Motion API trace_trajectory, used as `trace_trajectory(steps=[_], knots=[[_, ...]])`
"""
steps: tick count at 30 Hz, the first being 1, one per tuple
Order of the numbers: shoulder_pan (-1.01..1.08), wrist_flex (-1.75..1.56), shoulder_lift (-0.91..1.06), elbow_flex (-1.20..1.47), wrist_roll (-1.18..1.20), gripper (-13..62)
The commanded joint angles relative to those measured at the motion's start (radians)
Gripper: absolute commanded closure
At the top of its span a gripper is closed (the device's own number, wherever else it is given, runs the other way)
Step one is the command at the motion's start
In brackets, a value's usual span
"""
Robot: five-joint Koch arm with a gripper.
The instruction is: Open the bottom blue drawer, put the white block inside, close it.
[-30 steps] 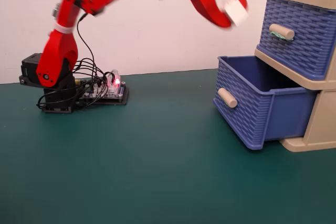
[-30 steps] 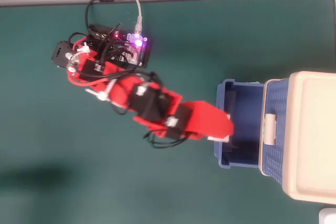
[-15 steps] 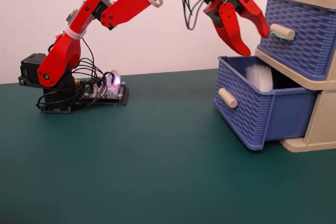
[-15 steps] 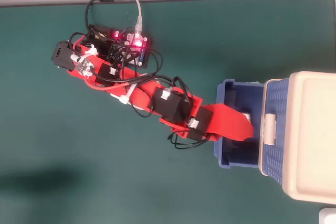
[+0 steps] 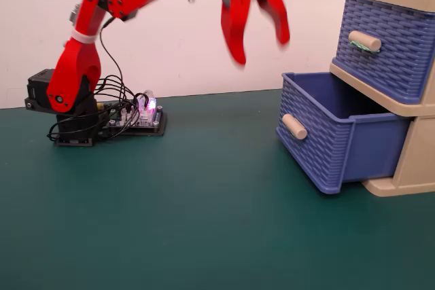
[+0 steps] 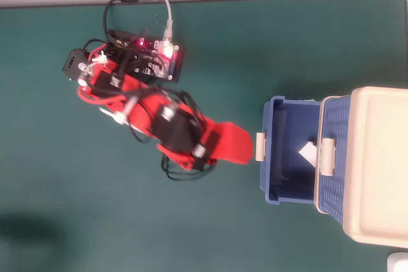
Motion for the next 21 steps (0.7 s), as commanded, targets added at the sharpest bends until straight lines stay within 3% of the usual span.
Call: trace_trajectory(steps=[1,8,21], knots=[[-0.006,0.003,-0.021,-0.006,-0.012,15.1],[-0.017,-0.054,-0.132,-0.012,-0.014,14.8],[-0.141,-0.499,-0.242,-0.018,-0.005,14.6]])
